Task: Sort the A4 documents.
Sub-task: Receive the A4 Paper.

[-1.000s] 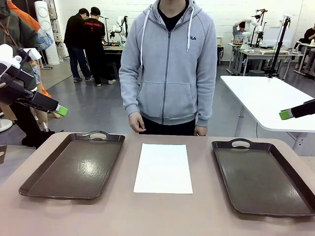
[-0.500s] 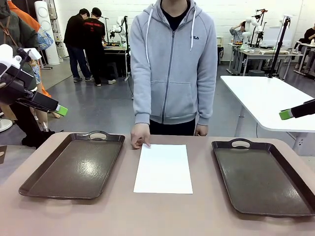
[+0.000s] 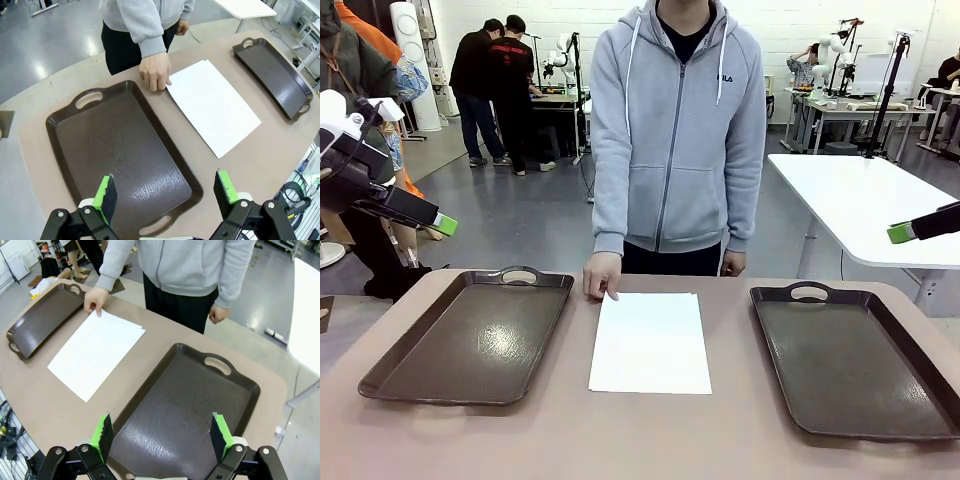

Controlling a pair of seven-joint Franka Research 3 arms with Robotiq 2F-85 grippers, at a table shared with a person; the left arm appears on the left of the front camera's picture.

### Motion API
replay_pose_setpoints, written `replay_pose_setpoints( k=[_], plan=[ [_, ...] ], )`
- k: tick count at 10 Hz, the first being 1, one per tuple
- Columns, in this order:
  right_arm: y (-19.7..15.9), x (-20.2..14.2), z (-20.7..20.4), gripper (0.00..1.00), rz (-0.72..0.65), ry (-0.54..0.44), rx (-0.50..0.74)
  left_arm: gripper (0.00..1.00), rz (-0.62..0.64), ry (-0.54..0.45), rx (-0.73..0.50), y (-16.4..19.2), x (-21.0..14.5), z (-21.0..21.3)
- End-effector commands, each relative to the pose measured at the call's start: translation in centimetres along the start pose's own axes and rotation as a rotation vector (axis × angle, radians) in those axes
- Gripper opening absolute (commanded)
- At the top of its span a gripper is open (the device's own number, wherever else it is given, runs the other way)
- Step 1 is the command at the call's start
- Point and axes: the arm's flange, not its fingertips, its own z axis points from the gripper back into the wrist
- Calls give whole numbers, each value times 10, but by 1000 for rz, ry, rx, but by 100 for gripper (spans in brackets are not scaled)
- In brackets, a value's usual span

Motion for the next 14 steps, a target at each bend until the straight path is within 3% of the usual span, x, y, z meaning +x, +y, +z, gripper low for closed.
replay_pose_setpoints(
  k=[1,14],
  plan=[
    [0,0,-1,100,0,-3,5,100,-2,-6,-7,1,0,1],
    [0,0,-1,100,0,-3,5,100,-2,-6,-7,1,0,1]
  ],
)
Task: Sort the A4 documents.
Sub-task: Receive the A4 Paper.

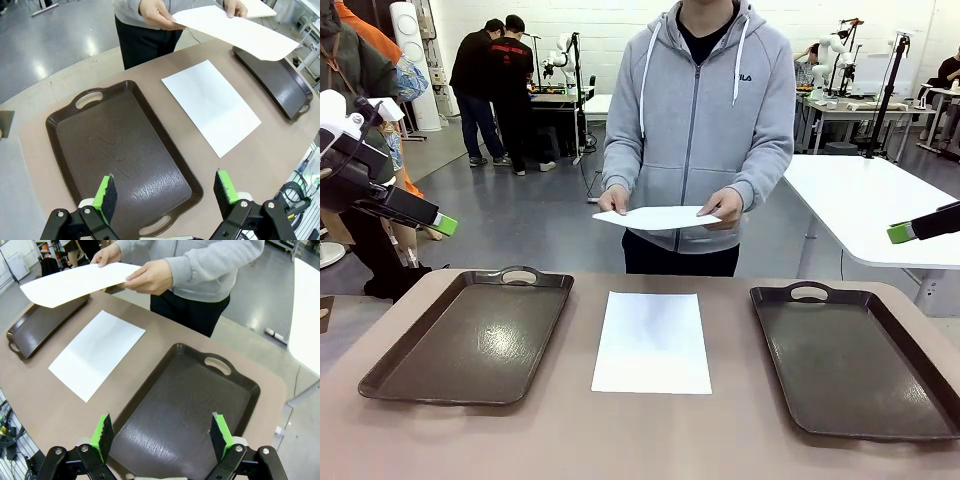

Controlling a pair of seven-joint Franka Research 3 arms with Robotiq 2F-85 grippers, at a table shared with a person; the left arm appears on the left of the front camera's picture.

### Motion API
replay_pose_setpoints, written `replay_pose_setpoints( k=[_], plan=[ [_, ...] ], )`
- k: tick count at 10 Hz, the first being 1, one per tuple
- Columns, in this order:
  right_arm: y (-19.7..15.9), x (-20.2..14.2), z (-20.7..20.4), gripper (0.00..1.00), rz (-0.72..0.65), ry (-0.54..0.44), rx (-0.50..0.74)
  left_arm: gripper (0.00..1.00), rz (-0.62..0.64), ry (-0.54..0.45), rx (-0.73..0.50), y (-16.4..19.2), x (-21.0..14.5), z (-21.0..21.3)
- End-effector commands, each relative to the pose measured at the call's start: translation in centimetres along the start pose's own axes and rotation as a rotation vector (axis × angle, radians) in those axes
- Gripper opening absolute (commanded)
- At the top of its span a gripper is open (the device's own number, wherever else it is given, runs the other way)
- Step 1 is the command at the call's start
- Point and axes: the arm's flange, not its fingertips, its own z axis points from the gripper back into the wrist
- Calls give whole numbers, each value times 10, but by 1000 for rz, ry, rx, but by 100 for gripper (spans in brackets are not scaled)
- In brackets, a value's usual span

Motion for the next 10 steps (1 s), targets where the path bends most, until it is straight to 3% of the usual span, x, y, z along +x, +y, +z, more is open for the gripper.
replay_pose_setpoints(
  k=[1,10],
  plan=[
    [0,0,-1,100,0,-3,5,100,-2,-6,-7,1,0,1],
    [0,0,-1,100,0,-3,5,100,-2,-6,-7,1,0,1]
  ],
)
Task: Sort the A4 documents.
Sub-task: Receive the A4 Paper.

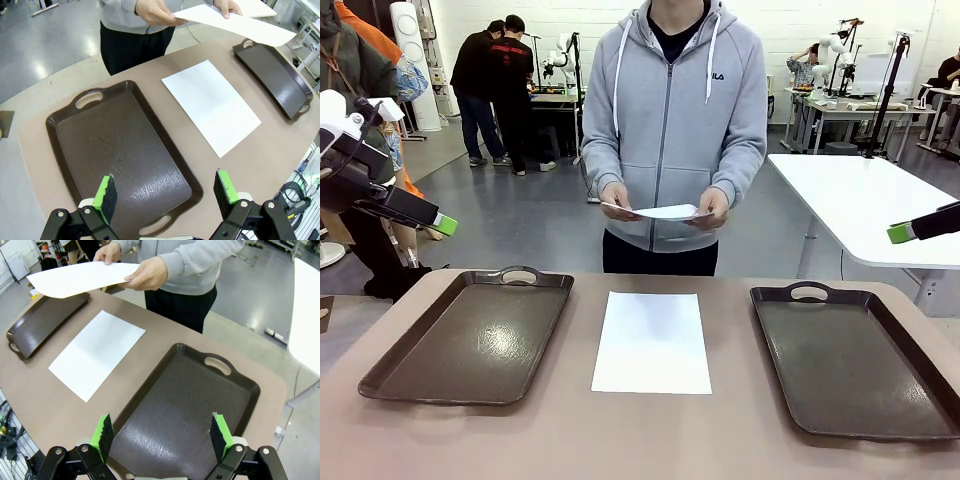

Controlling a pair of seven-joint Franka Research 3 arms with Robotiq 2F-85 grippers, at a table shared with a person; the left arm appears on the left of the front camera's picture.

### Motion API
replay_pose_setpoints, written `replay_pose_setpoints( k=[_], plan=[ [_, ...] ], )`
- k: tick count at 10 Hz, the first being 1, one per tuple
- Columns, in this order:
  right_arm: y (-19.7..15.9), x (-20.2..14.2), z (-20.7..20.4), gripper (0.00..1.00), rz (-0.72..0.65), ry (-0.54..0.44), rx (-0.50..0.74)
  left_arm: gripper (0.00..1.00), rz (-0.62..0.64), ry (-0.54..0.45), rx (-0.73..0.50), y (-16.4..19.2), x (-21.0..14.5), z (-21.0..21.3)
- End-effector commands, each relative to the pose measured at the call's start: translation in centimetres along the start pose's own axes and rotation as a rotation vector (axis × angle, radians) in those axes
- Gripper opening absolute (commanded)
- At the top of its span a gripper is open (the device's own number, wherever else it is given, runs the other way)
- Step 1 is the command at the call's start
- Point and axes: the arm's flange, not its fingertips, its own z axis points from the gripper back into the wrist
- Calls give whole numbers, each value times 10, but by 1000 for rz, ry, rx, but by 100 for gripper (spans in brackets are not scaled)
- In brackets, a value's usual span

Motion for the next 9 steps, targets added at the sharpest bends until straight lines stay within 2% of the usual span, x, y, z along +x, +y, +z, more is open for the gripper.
replay_pose_setpoints(
  k=[1,9],
  plan=[
    [0,0,-1,100,0,-3,5,100,-2,-6,-7,1,0,1],
    [0,0,-1,100,0,-3,5,100,-2,-6,-7,1,0,1]
  ],
)
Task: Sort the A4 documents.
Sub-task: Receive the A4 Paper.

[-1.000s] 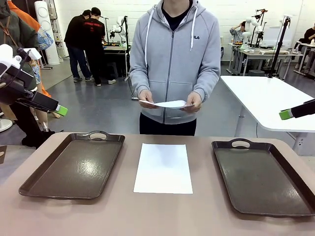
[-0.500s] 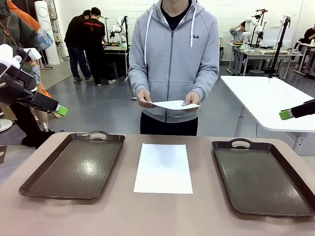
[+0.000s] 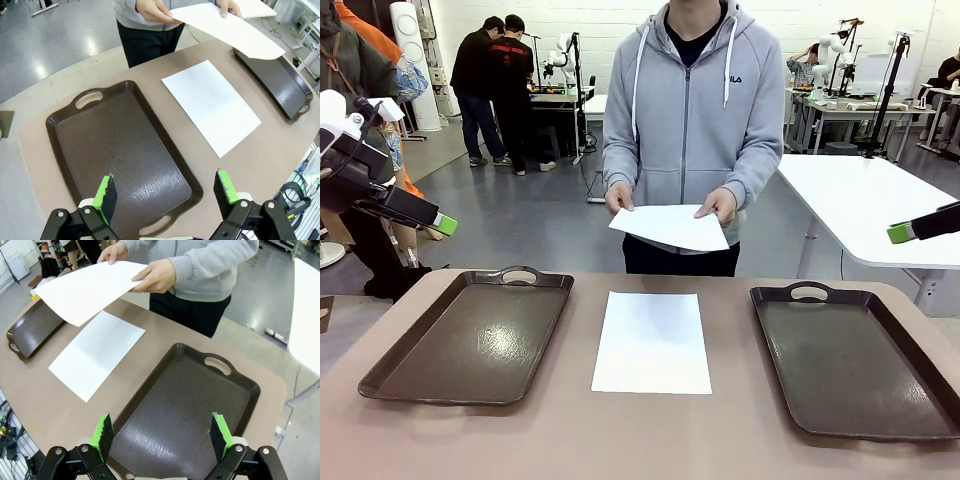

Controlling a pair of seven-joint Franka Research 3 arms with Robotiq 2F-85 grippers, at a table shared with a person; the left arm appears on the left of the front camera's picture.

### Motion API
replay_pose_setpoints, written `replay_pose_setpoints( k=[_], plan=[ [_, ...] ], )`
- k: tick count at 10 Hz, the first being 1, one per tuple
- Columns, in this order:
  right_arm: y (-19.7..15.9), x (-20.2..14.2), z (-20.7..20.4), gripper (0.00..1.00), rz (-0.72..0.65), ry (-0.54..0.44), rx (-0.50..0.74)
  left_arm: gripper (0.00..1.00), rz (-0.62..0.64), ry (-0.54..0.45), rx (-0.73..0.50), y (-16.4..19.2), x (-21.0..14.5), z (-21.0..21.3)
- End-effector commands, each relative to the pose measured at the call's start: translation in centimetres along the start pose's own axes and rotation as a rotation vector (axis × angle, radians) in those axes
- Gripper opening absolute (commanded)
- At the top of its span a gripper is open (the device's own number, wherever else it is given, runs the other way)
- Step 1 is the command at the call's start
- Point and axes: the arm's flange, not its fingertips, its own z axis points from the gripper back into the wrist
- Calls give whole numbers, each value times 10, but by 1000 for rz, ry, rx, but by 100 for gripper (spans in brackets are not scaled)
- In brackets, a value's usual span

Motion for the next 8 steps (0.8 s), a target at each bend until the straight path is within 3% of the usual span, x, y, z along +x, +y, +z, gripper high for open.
replay_pose_setpoints(
  k=[1,8],
  plan=[
    [0,0,-1,100,0,-3,5,100,-2,-6,-7,1,0,1],
    [0,0,-1,100,0,-3,5,100,-2,-6,-7,1,0,1]
  ],
)
